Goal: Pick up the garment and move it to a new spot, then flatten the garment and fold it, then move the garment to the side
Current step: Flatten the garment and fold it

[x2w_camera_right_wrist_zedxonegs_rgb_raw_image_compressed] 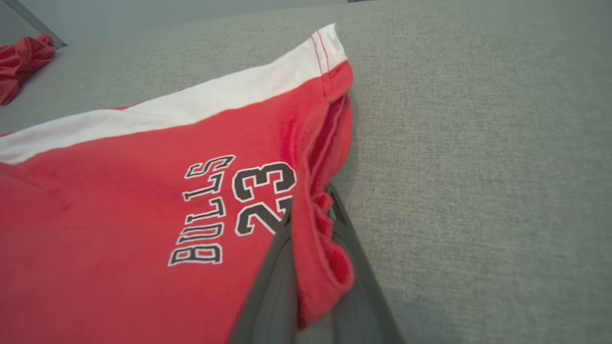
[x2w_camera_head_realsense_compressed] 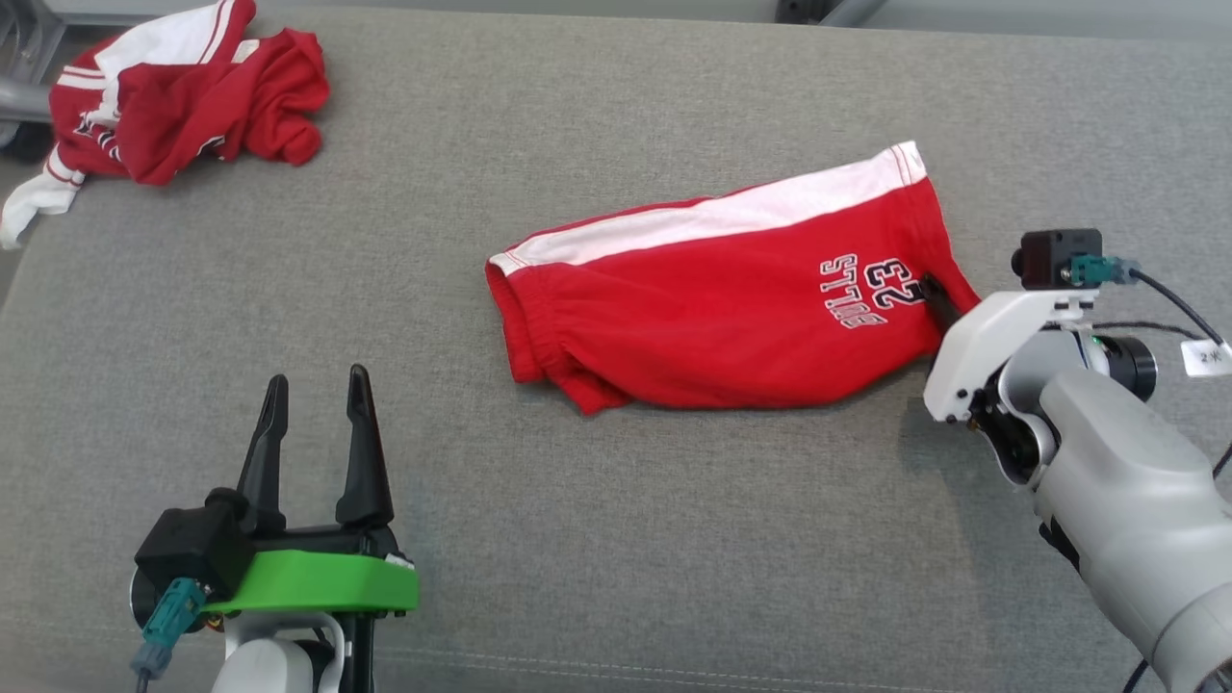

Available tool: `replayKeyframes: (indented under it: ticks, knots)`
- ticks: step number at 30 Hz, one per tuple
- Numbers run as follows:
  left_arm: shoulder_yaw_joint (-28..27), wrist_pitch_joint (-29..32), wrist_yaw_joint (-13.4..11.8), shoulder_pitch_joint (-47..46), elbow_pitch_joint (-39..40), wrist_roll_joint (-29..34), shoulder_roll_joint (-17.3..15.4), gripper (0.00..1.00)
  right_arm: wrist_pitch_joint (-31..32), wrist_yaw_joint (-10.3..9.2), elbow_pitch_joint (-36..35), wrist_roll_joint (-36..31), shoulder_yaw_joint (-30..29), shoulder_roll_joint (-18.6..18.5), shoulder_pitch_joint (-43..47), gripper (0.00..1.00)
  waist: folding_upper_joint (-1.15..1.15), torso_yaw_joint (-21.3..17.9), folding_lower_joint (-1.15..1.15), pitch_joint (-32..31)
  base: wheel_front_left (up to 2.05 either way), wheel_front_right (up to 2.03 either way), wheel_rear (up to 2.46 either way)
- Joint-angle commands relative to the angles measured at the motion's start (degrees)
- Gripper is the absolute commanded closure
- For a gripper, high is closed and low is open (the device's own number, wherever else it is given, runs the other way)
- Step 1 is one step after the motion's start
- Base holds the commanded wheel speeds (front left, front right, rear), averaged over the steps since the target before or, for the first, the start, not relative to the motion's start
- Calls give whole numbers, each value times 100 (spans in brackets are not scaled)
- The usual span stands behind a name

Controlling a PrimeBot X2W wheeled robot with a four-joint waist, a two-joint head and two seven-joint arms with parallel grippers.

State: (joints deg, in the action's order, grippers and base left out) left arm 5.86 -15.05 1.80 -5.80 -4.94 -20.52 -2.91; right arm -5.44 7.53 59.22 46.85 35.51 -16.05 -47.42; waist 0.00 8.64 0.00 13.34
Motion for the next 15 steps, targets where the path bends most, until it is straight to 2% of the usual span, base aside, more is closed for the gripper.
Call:
replayKeyframes:
  ticks: [1, 8, 15]
  knots:
    - [-19, -14, 6, 114, 1, 62, -5, 0, -64, -8, -44, 86, -11, -77, 163, 100, 0, -183, 0, -166, 0, 0, 0]
    - [-47, -14, 24, 250, -34, 150, -5, 0, -347, -8, -391, 493, -194, -282, 761, 100, 0, -493, 0, -328, 0, 0, 0]
    - [14, -14, 47, 284, -71, 148, -3, 0, -492, -8, -359, 792, -472, -409, 1029, 100, 0, -627, 0, -378, 0, 0, 0]
